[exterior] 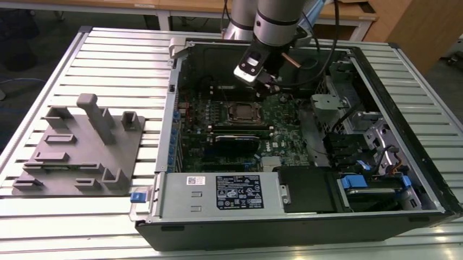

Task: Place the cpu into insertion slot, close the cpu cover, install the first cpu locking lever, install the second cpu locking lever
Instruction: 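Close the cpu cover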

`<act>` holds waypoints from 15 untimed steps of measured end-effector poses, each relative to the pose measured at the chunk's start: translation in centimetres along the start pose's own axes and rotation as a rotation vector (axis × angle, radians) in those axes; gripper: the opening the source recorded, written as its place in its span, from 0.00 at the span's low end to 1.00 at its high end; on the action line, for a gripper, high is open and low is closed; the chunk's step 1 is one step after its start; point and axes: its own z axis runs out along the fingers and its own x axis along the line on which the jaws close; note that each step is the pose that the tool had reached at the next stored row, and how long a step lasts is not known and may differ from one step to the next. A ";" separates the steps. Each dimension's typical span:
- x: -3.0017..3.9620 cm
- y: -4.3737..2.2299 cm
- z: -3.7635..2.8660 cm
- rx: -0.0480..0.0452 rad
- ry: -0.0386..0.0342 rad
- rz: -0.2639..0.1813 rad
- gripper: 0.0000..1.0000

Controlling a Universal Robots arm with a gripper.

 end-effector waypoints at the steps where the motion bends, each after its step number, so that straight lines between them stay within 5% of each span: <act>1: 0.00 0.00 0.01 0.0009 0.0002 -0.017 0.11; 15: -0.01 0.00 0.16 0.0147 0.0035 -0.272 0.11</act>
